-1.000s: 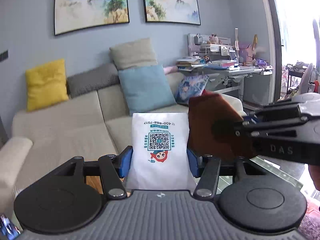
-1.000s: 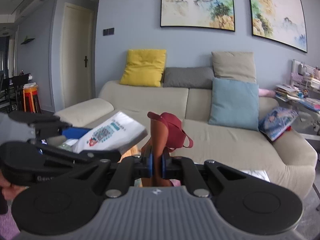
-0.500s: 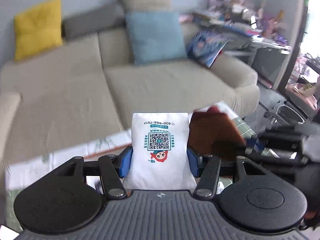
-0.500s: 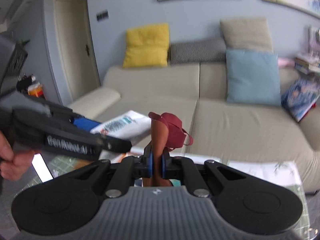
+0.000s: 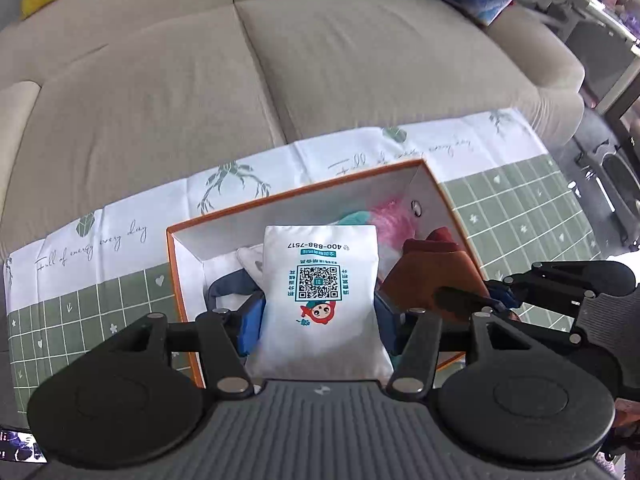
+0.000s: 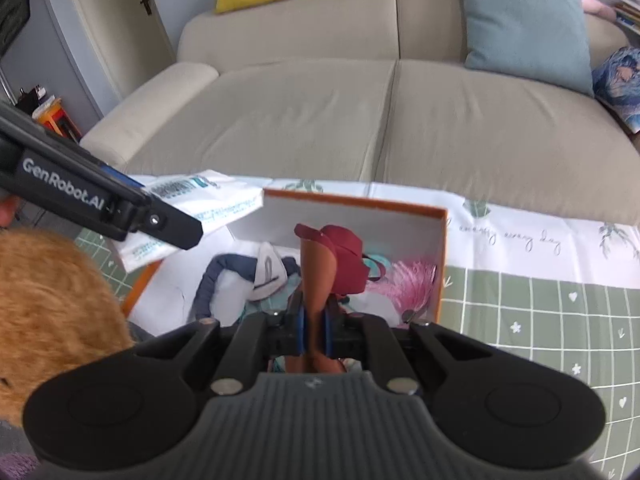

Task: Organize soft objects
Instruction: 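Open both grippers over the orange box to drop the packet and pouch, then move both open grippers back toward the silver pouch on the mat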

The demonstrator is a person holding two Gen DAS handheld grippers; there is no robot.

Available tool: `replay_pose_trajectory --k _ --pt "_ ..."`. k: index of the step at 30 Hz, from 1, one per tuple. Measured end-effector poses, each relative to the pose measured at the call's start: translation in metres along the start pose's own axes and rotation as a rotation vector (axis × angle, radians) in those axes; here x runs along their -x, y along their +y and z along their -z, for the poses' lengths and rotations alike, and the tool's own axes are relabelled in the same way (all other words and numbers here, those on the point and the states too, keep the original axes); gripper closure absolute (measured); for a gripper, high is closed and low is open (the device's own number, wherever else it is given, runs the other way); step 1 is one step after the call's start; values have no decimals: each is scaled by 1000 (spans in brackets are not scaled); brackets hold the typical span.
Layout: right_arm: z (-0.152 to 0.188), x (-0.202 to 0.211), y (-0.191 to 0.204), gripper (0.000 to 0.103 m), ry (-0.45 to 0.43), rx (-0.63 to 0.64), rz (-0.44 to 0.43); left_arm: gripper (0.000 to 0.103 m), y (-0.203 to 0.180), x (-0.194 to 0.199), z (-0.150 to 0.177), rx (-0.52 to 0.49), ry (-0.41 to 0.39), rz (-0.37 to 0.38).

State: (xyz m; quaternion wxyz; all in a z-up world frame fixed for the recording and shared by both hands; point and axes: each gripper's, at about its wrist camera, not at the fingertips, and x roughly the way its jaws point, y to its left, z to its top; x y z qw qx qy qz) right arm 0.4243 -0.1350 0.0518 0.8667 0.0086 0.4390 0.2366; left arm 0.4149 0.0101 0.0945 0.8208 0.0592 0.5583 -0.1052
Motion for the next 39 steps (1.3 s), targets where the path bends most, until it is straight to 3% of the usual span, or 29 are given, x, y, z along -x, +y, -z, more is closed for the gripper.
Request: replay_pose_trajectory --k 1,3,5,7,11,20,25,29,39 --pt "0 -4 0 94 9 -1 -2 37 3 -2 -2 -2 9 -2" --pt "1 -10 1 80 22 3 -4 33 4 -7 -3 0 29 4" --pt "6 -11 -1 73 22 9 0 28 3 -6 -4 10 41 14" --pt "8 -10 -1 72 18 9 1 21 3 -5 -5 10 40 2" --pt "10 -6 -2 59 -3 -7 -7 17 3 -2 -7 2 27 5" --pt "10 16 6 57 -37 4 -14 15 3 9 -6 24 -14 8" --pt "8 37 14 57 -75 17 -13 20 -1 25 -2 20 -66 32" --pt "6 62 24 57 -116 44 17 20 -12 50 8 -29 -143 39" --pt "21 146 47 53 -243 77 53 20 -29 119 50 -33 -288 36"
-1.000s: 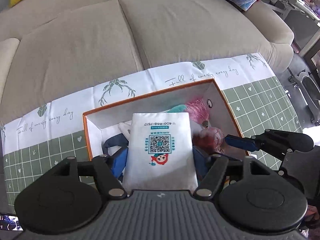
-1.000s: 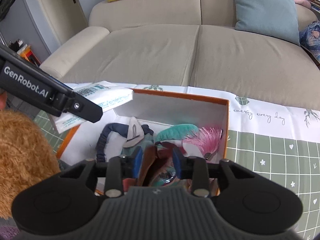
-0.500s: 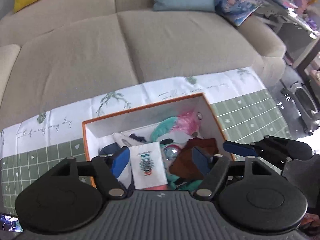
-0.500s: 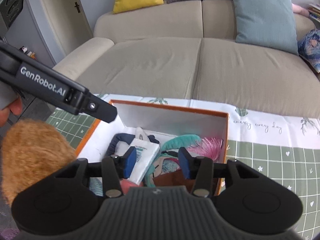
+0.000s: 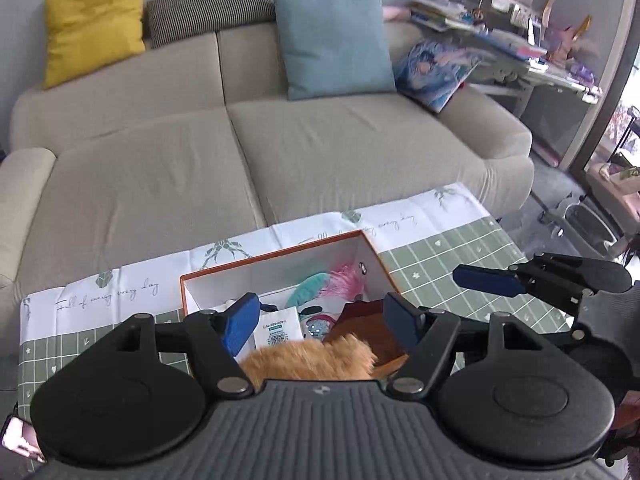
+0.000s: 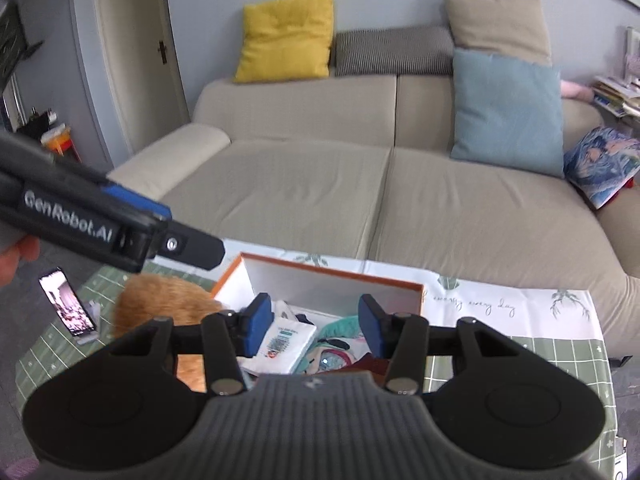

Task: Organize soft objects
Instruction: 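Move both open grippers back toward the silver pouch on the mat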

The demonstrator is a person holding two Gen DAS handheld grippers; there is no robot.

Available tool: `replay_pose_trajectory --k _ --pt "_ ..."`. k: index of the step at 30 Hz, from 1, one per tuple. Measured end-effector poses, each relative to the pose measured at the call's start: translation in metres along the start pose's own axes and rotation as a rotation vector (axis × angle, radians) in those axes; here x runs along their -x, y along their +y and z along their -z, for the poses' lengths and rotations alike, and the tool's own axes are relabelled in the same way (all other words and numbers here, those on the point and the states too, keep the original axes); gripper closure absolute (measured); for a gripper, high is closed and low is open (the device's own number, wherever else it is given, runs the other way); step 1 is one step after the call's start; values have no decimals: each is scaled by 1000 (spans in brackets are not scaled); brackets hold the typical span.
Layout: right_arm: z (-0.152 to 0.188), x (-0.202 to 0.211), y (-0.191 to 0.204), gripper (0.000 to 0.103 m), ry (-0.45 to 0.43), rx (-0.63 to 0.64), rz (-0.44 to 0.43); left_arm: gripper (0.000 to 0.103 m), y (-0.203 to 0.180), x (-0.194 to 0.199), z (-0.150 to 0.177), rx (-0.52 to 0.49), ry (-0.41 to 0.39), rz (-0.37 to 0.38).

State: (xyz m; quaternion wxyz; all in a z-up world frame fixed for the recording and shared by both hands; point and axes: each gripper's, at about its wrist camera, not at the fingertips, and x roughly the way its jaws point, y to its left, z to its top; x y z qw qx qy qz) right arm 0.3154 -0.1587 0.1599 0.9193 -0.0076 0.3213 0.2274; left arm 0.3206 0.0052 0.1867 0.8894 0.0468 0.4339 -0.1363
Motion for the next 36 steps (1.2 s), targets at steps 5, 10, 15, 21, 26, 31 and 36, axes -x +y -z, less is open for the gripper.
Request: replay_pose_trajectory --k 5,10,15,21,26,31,36 --pt "13 46 15 51 -67 24 23 20 -19 34 24 -14 -57 -13" --pt "43 81 33 50 -129 58 55 20 -39 60 55 -41 -128 -23" --pt "85 110 48 50 -194 93 87 20 -58 74 94 -72 -189 -35" --pt "140 132 57 46 -247 82 100 20 -70 77 141 -71 -254 -33" --pt "183 133 62 46 -220 58 131 20 -77 69 179 -55 -286 -42" --pt "218 126 65 46 -153 32 161 20 -83 61 216 -40 -306 -61" --pt "242 116 59 46 -90 -14 165 20 -81 48 257 41 -299 -17"
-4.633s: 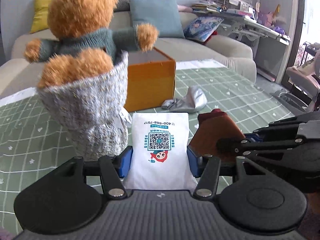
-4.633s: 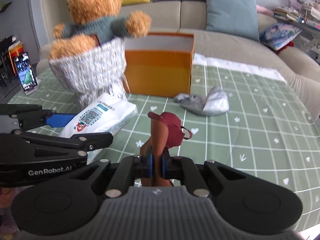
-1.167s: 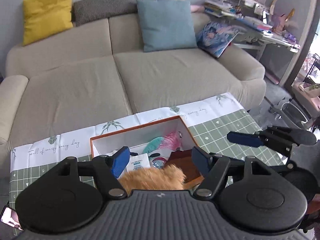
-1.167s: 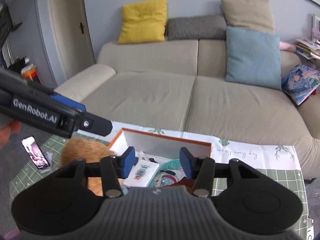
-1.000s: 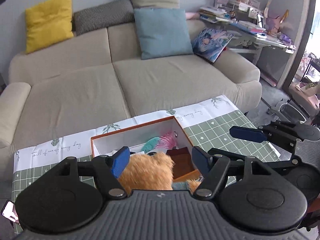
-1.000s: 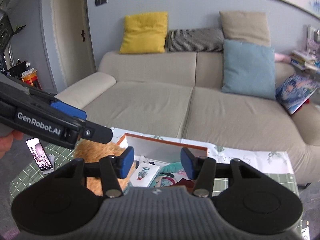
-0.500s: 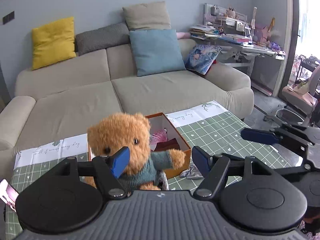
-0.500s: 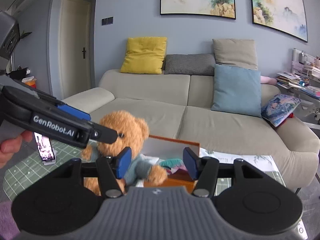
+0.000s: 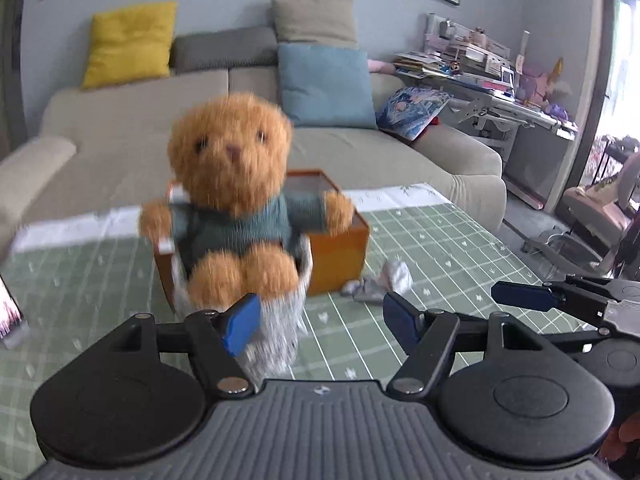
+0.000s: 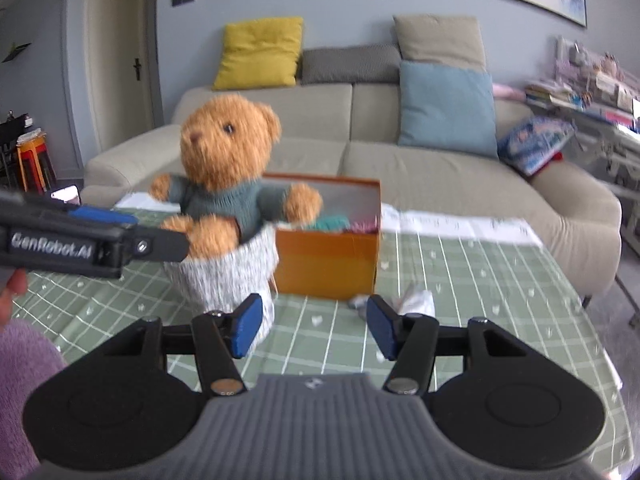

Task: Organize soft objects
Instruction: 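Move both open grippers back toward the silver pouch on the mat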

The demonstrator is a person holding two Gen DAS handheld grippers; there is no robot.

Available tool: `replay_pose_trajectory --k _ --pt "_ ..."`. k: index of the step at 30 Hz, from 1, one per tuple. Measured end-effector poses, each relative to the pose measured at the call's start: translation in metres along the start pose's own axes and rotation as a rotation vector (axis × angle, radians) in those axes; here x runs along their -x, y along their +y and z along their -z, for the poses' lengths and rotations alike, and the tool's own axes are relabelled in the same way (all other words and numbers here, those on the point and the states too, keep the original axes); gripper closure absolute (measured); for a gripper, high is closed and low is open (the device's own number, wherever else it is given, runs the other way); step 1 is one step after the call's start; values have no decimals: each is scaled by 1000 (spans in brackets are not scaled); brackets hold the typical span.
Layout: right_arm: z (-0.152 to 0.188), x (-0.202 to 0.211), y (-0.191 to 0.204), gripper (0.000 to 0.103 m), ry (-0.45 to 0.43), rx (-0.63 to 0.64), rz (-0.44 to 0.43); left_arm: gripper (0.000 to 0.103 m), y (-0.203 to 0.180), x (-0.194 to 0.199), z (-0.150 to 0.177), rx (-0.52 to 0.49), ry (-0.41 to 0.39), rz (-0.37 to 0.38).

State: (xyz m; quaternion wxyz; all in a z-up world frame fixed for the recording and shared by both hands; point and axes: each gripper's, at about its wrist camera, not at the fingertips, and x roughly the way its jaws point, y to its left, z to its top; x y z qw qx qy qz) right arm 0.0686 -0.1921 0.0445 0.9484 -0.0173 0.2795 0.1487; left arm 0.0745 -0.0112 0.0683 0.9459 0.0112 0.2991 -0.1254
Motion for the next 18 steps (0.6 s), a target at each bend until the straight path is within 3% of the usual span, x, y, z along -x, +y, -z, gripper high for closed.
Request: replay_pose_trajectory --k 8,16,18 --pt "20 -18 -8 46 64 -40 14 22 3 -29 50 58 67 -11" --pt "23 -48 -24 44 109 -63 41 22 -3 -54 55 29 105 -24" --pt "23 -58 -31 39 123 -64 49 22 -7 -62 56 16 120 -25"
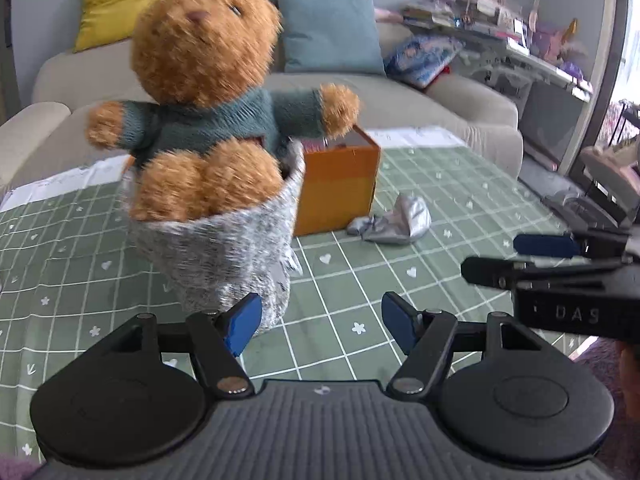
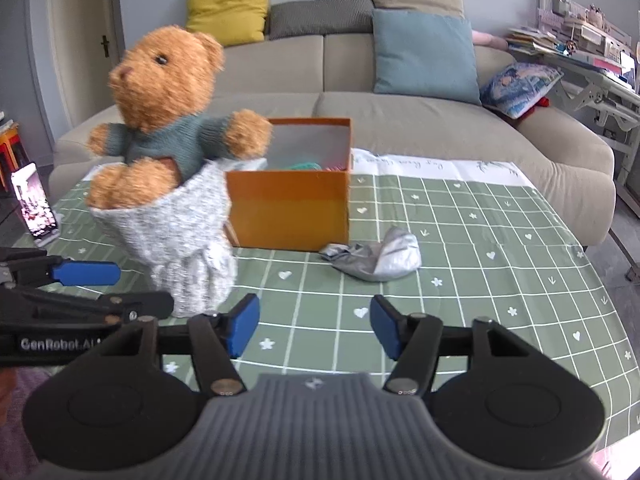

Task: Organize soft objects
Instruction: 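Move both open grippers back toward the silver pouch on the mat, then grasp the silver-grey cloth pouch with the right gripper and lift it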

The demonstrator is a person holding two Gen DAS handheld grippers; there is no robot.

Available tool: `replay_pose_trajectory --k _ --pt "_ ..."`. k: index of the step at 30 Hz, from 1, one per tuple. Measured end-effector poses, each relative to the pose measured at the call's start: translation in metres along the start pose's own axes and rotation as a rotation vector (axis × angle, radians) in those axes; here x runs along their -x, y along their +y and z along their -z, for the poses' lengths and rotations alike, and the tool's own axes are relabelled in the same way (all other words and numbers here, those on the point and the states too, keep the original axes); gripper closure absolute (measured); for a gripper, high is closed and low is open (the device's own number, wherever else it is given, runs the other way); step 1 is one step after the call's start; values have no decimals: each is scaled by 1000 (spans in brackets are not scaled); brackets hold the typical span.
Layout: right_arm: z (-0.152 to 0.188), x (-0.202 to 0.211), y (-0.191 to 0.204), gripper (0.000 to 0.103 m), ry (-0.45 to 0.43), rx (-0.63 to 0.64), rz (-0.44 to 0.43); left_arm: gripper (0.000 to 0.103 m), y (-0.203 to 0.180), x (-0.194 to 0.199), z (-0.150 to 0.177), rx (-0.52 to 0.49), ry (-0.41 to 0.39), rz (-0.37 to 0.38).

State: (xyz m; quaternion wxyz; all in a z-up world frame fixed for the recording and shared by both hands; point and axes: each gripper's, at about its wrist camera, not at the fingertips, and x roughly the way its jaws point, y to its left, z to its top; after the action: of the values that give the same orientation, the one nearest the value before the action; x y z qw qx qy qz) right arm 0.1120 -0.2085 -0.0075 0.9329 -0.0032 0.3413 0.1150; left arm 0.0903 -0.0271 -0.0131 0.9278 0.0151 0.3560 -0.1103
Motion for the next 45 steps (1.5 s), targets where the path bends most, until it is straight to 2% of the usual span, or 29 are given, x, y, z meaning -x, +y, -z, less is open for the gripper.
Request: replay_pose_trajectory --k 8,22,26,32,40,42,44,45 --pt "-9 -44 -25 36 69 -11 23 22 -15 -43 -4 -42 85 20" --pt "-23 -116 -45 34 97 41 52 22 -32 -99 -19 -74 136 47" --pt "-26 -140 -50 20 84 26 51 22 -33 -112 -18 -83 140 43" --pt "-31 -179 -53 15 87 31 58 23 -32 -126 -16 -99 149 42" --pt "-31 -212 -59 18 141 6 45 23 -30 -135 -16 -95 152 62" --pt "-29 -217 -58 28 164 17 37 23 -28 -137 -16 -83 160 67" --pt "-26 -218 -55 31 161 37 44 23 -26 -138 -16 -69 167 71" --pt "-25 -218 -55 37 157 42 38 23 -25 -139 -16 -66 169 71"
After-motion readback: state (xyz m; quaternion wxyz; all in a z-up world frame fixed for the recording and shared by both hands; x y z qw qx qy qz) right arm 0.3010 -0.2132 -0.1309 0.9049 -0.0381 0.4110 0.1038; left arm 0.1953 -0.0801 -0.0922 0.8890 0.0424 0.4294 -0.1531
